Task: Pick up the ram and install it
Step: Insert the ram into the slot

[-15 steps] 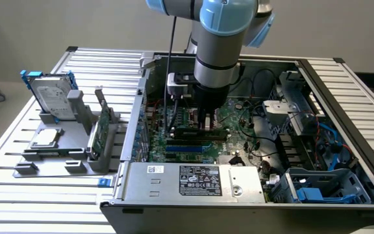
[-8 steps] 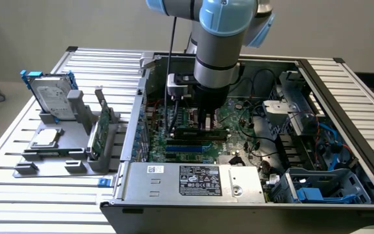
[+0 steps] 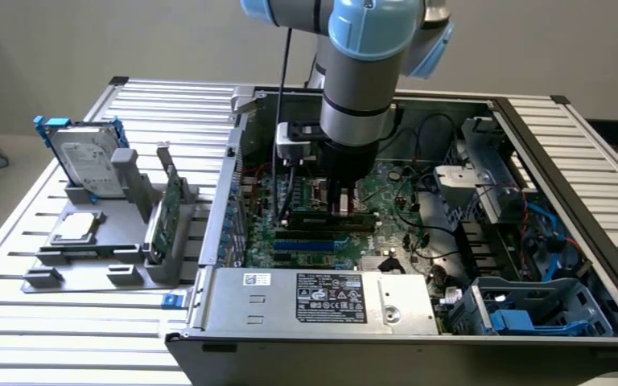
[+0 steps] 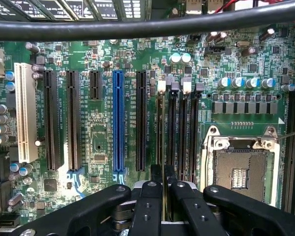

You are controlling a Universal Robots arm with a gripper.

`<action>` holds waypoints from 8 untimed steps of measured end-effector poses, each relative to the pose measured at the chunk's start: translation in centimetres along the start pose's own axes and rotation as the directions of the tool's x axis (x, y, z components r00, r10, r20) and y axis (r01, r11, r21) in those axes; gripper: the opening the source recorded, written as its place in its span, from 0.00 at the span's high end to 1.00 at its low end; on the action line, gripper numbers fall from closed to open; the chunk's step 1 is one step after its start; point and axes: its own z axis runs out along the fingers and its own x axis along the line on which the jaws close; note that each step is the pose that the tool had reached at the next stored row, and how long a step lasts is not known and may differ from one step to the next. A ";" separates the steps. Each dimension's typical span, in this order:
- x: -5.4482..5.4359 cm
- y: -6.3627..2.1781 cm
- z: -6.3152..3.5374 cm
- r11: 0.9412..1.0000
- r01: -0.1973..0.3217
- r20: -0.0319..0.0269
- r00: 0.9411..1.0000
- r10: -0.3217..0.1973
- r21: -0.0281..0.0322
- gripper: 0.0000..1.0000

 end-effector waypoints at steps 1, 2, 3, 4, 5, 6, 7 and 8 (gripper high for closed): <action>0.0 0.00 0.01 1.000 0.000 0.000 1.000 0.000 0.000 0.86; 0.0 0.01 0.02 1.000 0.000 0.000 1.000 0.000 0.001 0.86; 0.0 0.01 0.03 1.000 0.000 0.000 1.000 0.000 0.001 0.86; 0.0 0.02 0.03 1.000 0.000 0.000 1.000 0.000 0.001 0.86; 0.0 0.03 0.04 1.000 0.000 0.000 1.000 0.000 0.001 0.86; 0.0 0.04 0.05 1.000 0.000 0.000 1.000 0.000 0.002 0.86; 0.0 0.03 0.06 1.000 0.000 0.000 1.000 0.000 0.002 0.85; 0.0 0.04 0.06 1.000 0.000 0.000 1.000 0.000 0.002 0.85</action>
